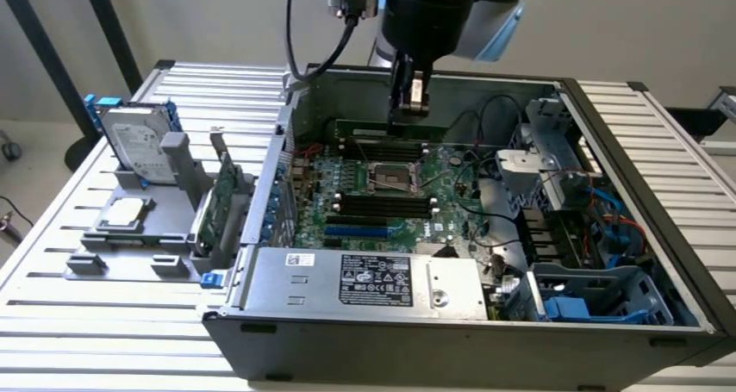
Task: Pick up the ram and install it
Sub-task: 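Pick up the ram and move it above insertion slot, then insert the ram into the slot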
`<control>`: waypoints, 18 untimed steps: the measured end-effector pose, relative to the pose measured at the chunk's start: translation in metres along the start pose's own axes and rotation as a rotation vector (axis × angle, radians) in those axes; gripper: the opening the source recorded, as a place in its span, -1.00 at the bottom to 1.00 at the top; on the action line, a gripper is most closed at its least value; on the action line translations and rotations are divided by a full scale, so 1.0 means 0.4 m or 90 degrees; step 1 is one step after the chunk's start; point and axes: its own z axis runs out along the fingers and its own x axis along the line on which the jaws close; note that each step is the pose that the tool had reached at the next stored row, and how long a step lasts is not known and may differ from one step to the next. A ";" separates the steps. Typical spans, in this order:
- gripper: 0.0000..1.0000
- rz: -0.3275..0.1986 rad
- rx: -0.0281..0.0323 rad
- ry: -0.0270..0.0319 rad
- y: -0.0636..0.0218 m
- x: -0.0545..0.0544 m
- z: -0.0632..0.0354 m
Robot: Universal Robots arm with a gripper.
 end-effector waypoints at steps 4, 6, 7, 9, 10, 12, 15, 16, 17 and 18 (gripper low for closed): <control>-0.73 0.013 0.0073 -0.0009 0.000 -0.004 0.008; -0.73 0.013 0.0122 -0.0002 0.000 -0.011 0.012; -0.73 0.013 0.0148 0.0002 0.000 -0.015 0.014; -0.73 0.012 0.0197 0.0008 -0.001 -0.019 0.019; -0.73 0.012 0.0214 0.0019 -0.001 -0.020 0.021; -0.73 0.013 0.0229 0.0031 -0.001 -0.020 0.022; -0.73 0.013 0.0228 0.0032 -0.001 -0.020 0.022; -0.73 0.013 0.0228 0.0032 -0.001 -0.020 0.022; -0.73 0.013 0.0228 0.0032 -0.001 -0.020 0.022; -0.73 0.013 0.0228 0.0032 -0.001 -0.020 0.022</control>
